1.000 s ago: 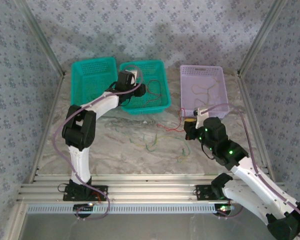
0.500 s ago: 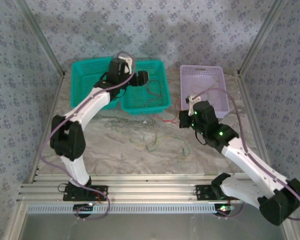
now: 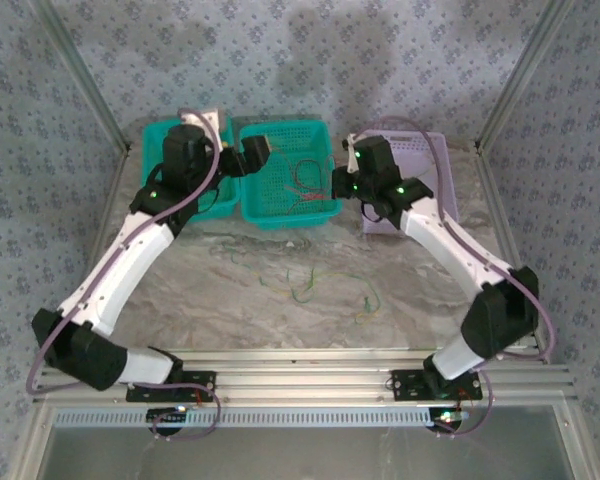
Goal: Untangle the cables
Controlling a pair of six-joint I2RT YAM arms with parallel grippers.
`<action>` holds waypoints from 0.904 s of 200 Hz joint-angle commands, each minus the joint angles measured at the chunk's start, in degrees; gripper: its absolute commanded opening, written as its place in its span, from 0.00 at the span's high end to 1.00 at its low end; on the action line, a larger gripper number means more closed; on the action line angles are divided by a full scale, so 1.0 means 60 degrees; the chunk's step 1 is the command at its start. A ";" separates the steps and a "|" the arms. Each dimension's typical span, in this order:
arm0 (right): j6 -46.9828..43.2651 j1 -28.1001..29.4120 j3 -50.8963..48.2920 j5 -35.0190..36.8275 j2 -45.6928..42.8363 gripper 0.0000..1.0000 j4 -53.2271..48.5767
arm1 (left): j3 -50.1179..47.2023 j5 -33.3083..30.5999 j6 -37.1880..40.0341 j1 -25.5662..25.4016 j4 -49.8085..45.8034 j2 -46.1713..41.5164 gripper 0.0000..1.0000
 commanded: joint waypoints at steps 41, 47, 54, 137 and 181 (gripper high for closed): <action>-0.0237 -0.0061 0.3404 -0.0725 0.3171 1.00 -0.1301 | -0.2521 -0.1363 -0.0448 0.0016 -0.1084 -0.2901 0.00; -0.0244 -0.0067 0.3661 -0.0748 0.3467 1.00 -0.1355 | -0.2685 -0.1510 -0.0413 0.0018 -0.1192 -0.3156 0.01; -0.0245 -0.0046 0.3986 -0.0775 0.3821 1.00 -0.1476 | -0.2930 -0.1654 -0.0349 0.0016 -0.1230 -0.3455 0.00; -0.0179 0.0002 0.7327 -0.1249 0.7271 1.00 -0.3045 | -0.5017 -0.2661 -0.0307 0.0013 -0.0816 -0.5179 0.00; -0.0302 -0.0009 0.8318 -0.1170 0.8192 1.00 -0.3504 | -0.5014 -0.2923 -0.0374 0.0009 -0.0885 -0.4956 0.00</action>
